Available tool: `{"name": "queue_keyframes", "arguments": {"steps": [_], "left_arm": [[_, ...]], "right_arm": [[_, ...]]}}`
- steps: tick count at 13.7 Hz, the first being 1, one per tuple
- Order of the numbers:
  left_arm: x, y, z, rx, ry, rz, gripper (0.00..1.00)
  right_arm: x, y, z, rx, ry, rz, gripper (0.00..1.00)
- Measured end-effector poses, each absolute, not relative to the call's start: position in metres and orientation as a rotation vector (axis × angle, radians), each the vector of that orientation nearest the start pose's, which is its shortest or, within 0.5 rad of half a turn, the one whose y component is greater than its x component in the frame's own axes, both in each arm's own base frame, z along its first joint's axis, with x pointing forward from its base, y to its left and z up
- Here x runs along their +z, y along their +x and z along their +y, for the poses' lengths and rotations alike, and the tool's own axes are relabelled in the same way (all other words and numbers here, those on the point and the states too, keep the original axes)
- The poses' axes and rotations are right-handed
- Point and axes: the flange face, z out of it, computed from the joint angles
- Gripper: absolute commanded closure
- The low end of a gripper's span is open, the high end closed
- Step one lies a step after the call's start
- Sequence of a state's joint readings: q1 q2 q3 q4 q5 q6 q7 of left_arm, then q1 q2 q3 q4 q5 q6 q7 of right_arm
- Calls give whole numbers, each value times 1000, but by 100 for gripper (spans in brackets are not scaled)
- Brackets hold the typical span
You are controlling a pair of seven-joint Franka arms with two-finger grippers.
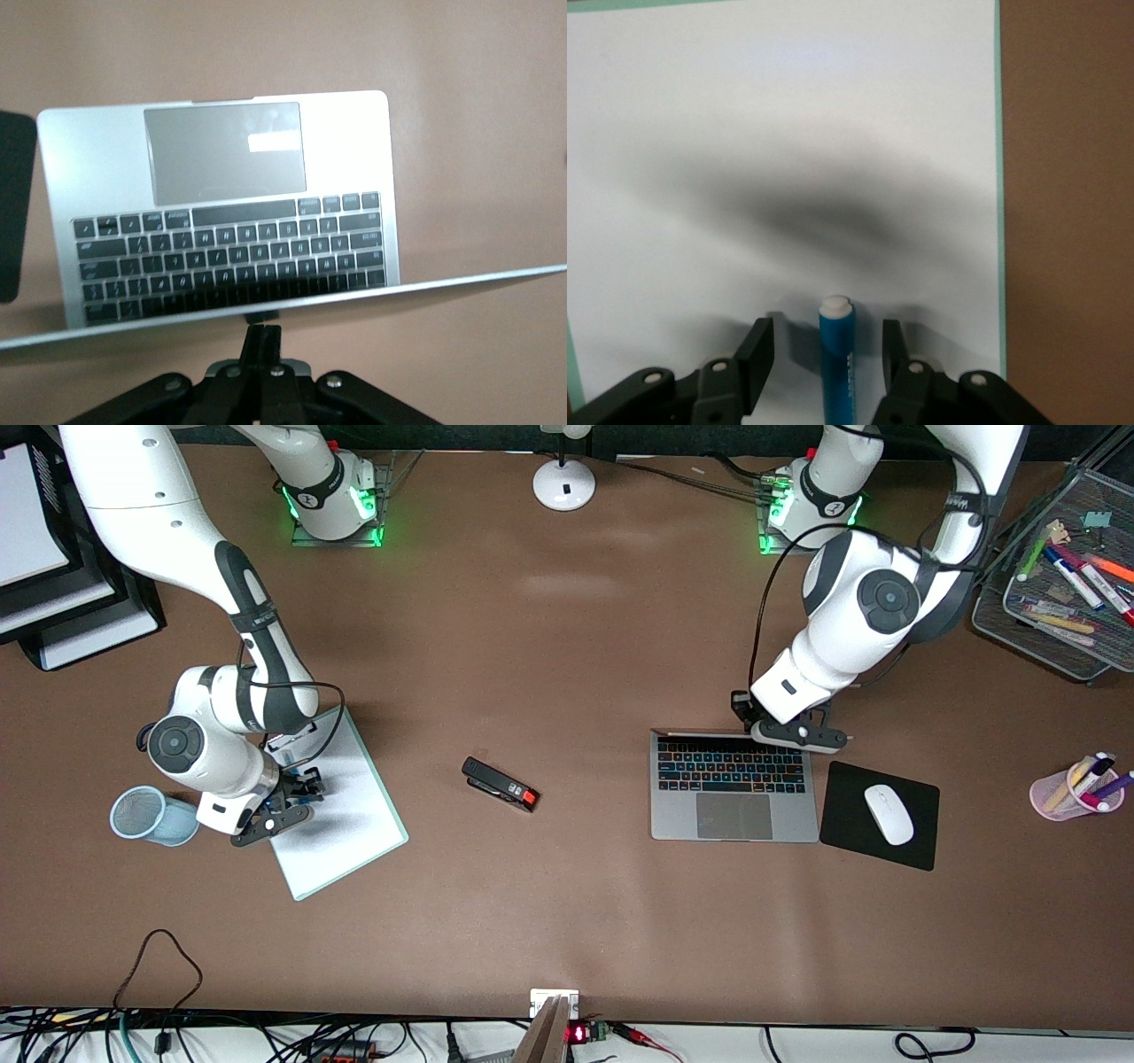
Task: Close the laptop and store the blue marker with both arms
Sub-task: 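Grasp the blue marker with the right gripper while the left gripper pushes the lid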
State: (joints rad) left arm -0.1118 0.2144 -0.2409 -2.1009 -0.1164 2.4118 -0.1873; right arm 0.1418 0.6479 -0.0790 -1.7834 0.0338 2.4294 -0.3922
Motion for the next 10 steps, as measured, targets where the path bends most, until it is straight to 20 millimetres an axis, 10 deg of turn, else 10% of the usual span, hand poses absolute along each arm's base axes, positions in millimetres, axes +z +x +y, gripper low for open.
{"name": "queue_keyframes", "arguments": {"steps": [10], "left_arm": [[271, 625, -201, -240, -3277, 174, 100]], "right_arm": [[189, 656, 42, 13, -3090, -692, 68]]}}
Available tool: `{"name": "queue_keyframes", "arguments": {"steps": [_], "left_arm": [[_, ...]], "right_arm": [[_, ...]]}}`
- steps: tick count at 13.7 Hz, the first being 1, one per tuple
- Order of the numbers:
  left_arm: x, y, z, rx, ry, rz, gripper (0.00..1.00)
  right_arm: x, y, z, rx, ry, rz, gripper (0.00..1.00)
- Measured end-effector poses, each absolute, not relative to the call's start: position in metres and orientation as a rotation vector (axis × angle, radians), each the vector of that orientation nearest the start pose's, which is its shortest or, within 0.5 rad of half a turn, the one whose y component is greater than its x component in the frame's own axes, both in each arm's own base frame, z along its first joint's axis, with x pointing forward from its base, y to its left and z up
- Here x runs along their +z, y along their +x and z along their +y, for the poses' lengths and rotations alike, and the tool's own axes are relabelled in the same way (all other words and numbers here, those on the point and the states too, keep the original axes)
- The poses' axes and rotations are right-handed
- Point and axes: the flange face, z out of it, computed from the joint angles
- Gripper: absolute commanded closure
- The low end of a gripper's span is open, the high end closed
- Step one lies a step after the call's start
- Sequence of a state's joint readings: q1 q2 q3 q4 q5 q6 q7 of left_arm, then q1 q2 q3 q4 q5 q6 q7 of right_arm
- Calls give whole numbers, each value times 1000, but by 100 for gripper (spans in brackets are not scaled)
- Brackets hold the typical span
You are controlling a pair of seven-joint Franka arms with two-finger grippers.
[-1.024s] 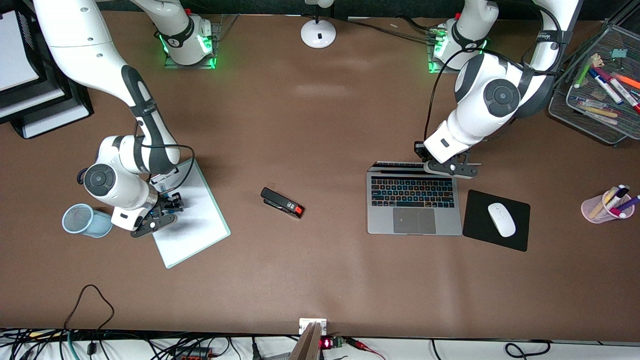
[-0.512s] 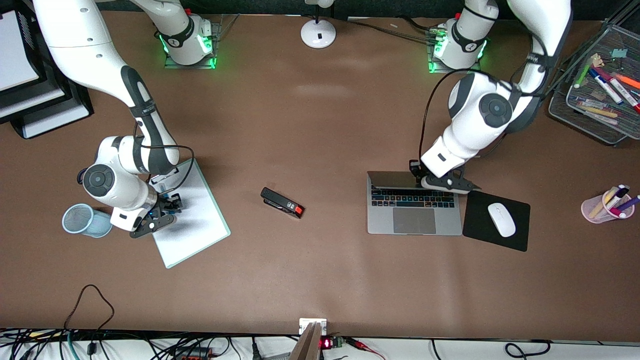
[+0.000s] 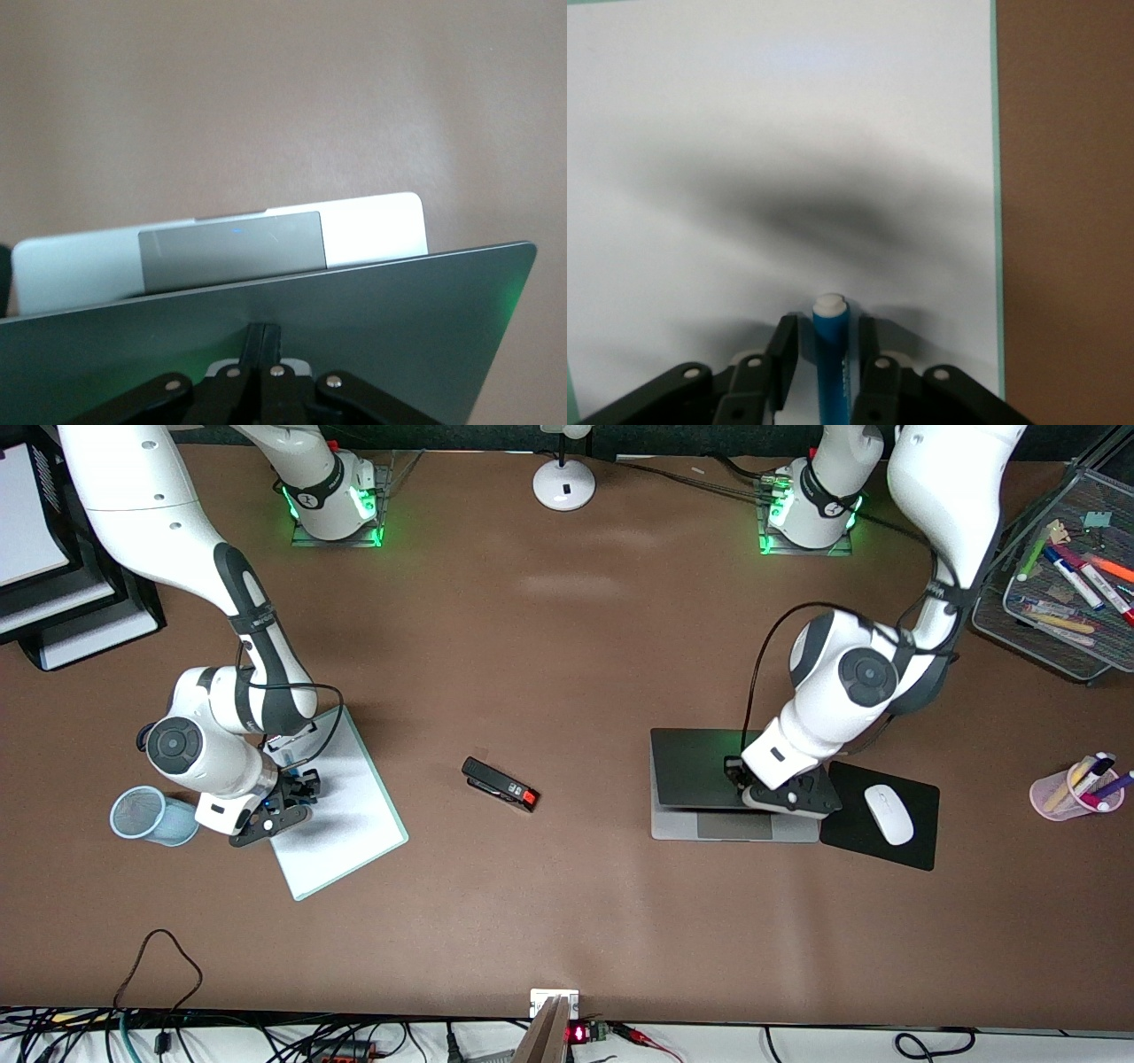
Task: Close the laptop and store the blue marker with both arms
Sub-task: 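Grasp the blue marker with the right gripper while the left gripper pushes the lid, then lift the marker with the right gripper while the left gripper closes the lid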
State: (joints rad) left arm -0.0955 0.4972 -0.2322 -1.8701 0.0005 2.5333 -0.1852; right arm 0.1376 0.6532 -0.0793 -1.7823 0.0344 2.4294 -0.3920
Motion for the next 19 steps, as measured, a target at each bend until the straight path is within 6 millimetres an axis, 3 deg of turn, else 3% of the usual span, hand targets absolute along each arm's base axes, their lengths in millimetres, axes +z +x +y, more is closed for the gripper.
{"name": "queue_keyframes", "arguments": {"steps": [8, 16, 19], "left_arm": [[205, 655, -196, -267, -3261, 199, 100], [185, 659, -192, -312, -3266, 179, 100], [185, 660, -191, -325, -3266, 176, 100]], "right_arm": [[188, 658, 42, 7, -3091, -692, 83], [195, 664, 43, -24, -3093, -694, 93], [226, 685, 46, -137, -3098, -708, 97]]}}
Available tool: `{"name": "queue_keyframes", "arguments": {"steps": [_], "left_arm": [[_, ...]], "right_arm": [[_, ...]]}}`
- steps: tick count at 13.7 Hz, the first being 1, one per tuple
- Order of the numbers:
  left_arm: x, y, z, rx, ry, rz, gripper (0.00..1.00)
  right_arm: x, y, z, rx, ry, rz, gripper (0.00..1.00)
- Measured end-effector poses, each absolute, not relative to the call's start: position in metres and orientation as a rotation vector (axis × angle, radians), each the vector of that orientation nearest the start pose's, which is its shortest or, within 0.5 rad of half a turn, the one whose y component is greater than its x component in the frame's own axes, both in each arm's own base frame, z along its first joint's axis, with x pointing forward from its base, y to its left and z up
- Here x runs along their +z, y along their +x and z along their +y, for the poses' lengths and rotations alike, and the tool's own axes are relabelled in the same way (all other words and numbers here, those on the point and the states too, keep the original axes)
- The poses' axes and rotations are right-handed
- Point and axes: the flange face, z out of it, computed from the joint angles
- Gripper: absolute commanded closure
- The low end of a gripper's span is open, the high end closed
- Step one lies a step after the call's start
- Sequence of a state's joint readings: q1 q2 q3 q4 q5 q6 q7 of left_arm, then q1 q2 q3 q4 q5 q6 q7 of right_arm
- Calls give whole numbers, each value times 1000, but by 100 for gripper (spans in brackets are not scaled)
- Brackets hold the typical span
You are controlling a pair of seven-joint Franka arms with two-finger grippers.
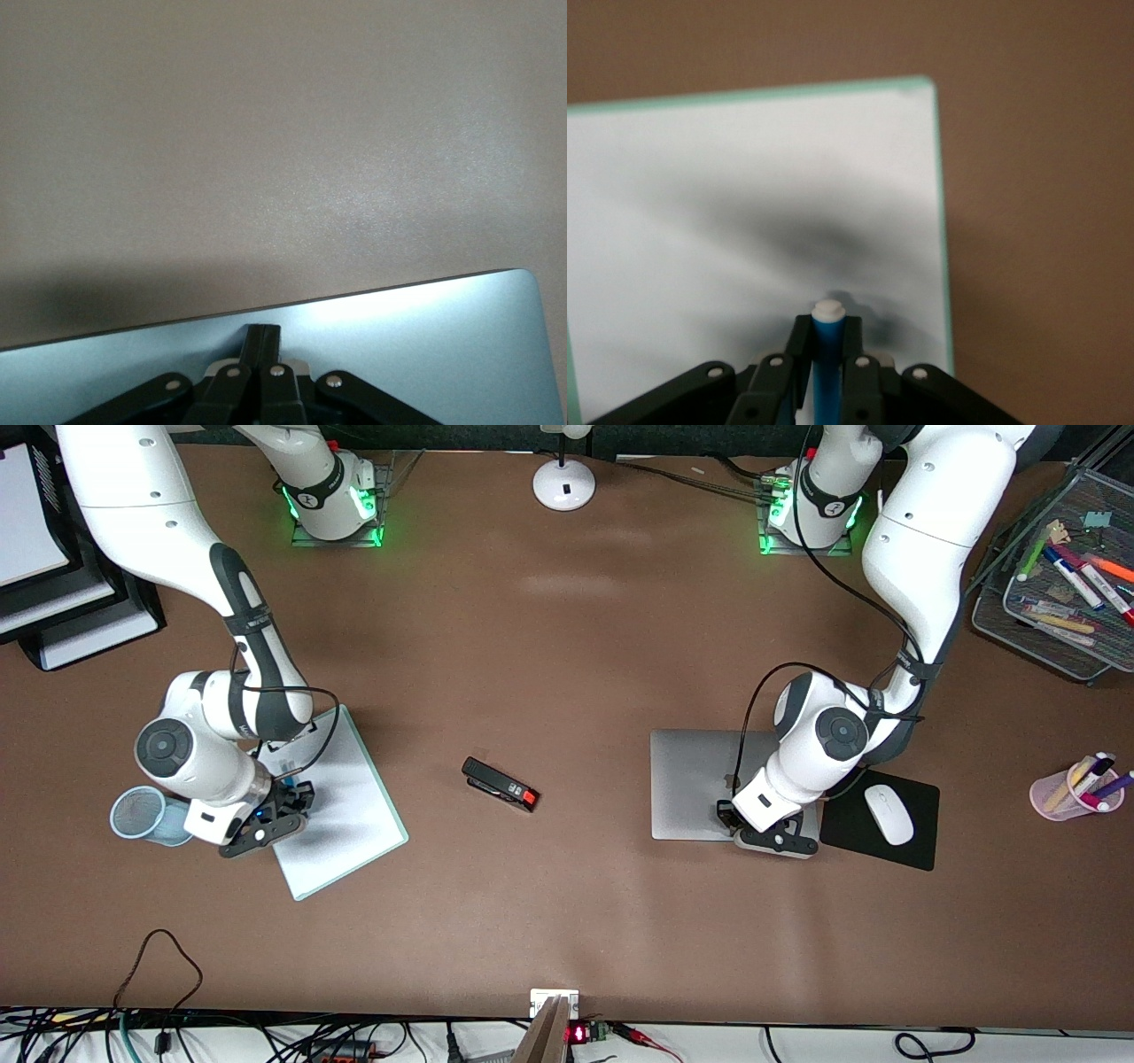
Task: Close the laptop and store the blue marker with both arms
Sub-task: 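Lift the marker with the right gripper while the left gripper closes the lid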
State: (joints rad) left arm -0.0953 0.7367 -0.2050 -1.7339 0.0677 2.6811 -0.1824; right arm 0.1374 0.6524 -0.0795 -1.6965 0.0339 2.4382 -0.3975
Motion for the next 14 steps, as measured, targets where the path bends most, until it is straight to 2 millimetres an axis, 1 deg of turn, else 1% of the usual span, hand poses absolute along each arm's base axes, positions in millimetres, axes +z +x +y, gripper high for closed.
{"name": "queue_keyframes", "arguments": {"steps": [2, 3, 5, 6, 7, 8, 11, 12, 14], "left_arm": [[185, 661, -190, -331, -3266, 175, 100], [185, 661, -190, -333, -3266, 174, 100], [188, 663, -189, -341, -3264, 171, 100], [193, 664, -189, -327, -3262, 173, 100], [204, 665, -189, -284, -3256, 178, 100], [222, 666, -190, -231, -3247, 188, 100], [296, 658, -189, -111, -3207, 213, 100], [319, 653, -188, -84, -3194, 217, 100], [359, 641, -187, -30, -3168, 228, 99]], "right_arm": [[256, 693, 43, -214, -3090, -779, 98], [272, 696, 38, -250, -3077, -859, 98], [308, 699, 15, -320, -3035, -1065, 99], [324, 700, 1, -347, -3009, -1173, 99], [338, 699, -11, -371, -2981, -1270, 99], [350, 699, -20, -391, -2950, -1348, 99], [376, 694, -32, -445, -2826, -1478, 99], [382, 692, -35, -469, -2772, -1510, 99], [388, 687, -45, -507, -2660, -1564, 100]]}}
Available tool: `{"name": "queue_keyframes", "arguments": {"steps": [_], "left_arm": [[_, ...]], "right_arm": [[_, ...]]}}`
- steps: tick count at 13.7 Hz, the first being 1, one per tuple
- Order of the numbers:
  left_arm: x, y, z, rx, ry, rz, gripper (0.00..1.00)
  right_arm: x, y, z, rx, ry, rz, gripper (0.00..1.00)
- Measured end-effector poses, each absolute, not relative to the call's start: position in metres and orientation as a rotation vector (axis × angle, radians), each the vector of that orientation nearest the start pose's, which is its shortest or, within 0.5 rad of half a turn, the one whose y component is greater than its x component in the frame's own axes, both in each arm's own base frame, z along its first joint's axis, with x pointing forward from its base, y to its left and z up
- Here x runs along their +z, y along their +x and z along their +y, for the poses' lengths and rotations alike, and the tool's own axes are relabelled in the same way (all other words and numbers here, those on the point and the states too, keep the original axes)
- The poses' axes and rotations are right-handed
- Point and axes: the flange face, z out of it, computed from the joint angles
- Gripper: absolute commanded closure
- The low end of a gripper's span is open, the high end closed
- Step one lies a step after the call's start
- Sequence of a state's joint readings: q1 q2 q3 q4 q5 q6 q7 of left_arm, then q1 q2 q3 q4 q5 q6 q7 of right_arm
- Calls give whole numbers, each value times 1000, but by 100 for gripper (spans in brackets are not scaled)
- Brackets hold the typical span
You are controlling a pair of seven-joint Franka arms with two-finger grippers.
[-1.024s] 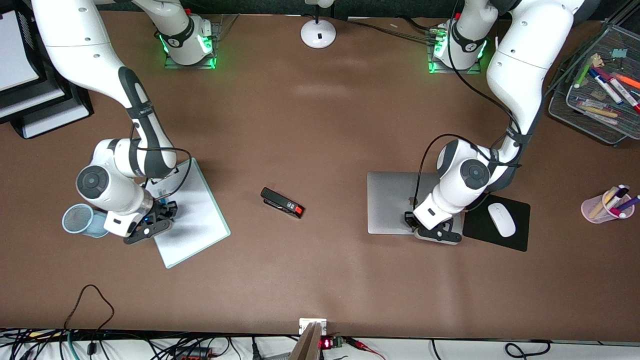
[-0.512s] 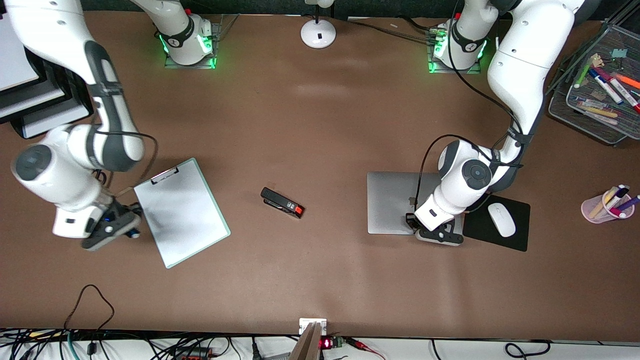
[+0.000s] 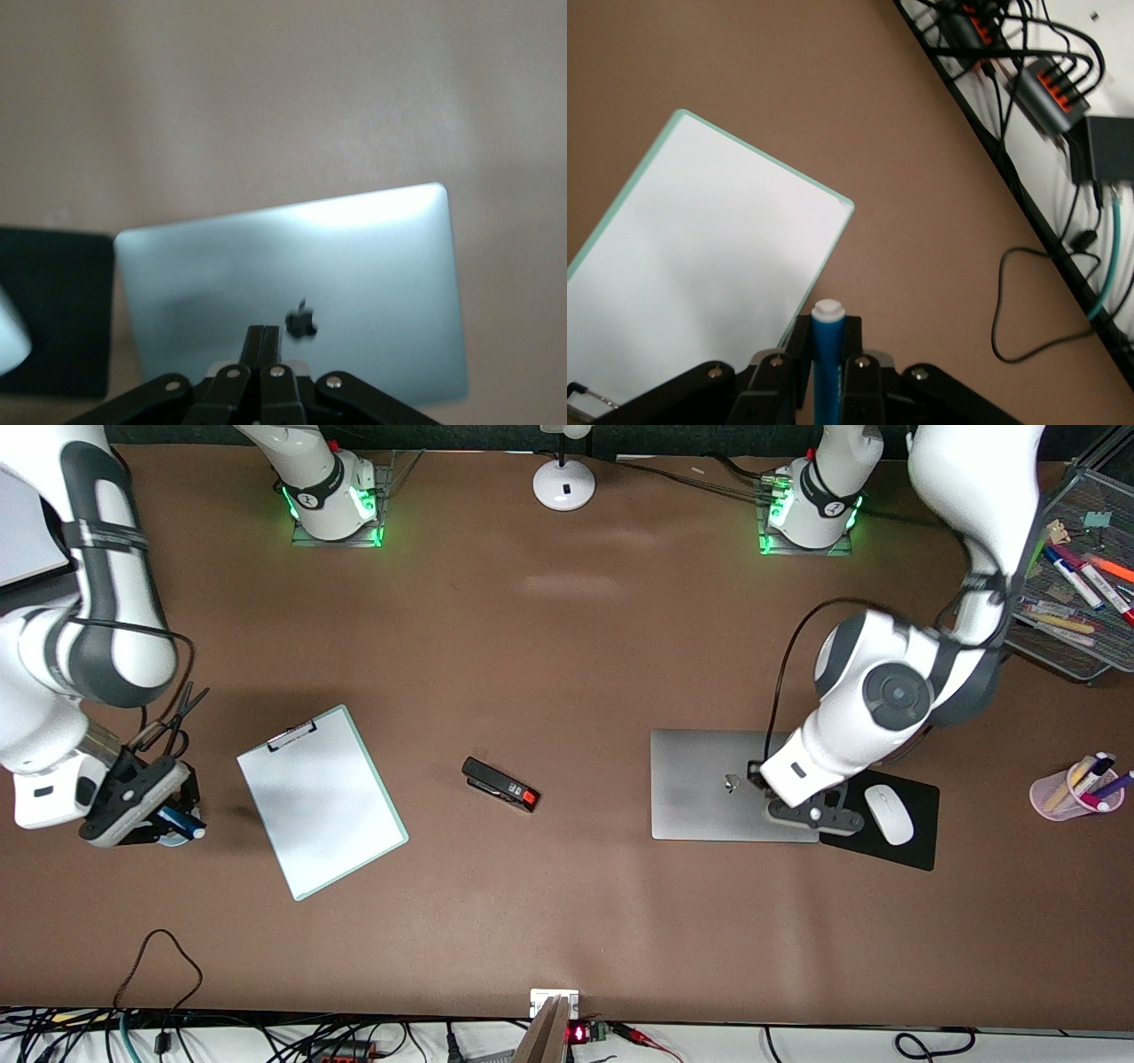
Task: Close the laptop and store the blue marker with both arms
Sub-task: 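Lift the marker with the right gripper while the left gripper closes the lid, then carry the marker over the mesh cup while the left gripper withdraws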
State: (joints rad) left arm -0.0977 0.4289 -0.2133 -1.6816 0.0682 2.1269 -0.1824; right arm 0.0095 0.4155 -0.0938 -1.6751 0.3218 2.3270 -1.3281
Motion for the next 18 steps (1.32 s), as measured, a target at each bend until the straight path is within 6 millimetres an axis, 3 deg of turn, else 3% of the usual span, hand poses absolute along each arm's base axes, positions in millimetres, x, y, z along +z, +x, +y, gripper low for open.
{"name": "queue_keyframes", "arguments": {"steps": [2, 3, 5, 6, 11, 18], "left_arm": [[393, 626, -187, 36, -3141, 239, 94], [408, 618, -189, 63, -3130, 247, 79], [431, 602, -196, 108, -3112, 274, 7], [438, 595, -199, 136, -3102, 282, 0], [464, 582, -194, 158, -3085, 277, 0], [527, 570, -175, 245, -3055, 249, 0]], "right_arm": [[388, 682, -63, -542, -2547, -1636, 100], [388, 679, -73, -569, -2487, -1670, 100], [391, 675, -93, -629, -2358, -1698, 100], [396, 673, -103, -648, -2303, -1709, 100], [417, 670, -142, -734, -2134, -1736, 100], [379, 656, -189, -844, -1954, -1665, 100]]}}
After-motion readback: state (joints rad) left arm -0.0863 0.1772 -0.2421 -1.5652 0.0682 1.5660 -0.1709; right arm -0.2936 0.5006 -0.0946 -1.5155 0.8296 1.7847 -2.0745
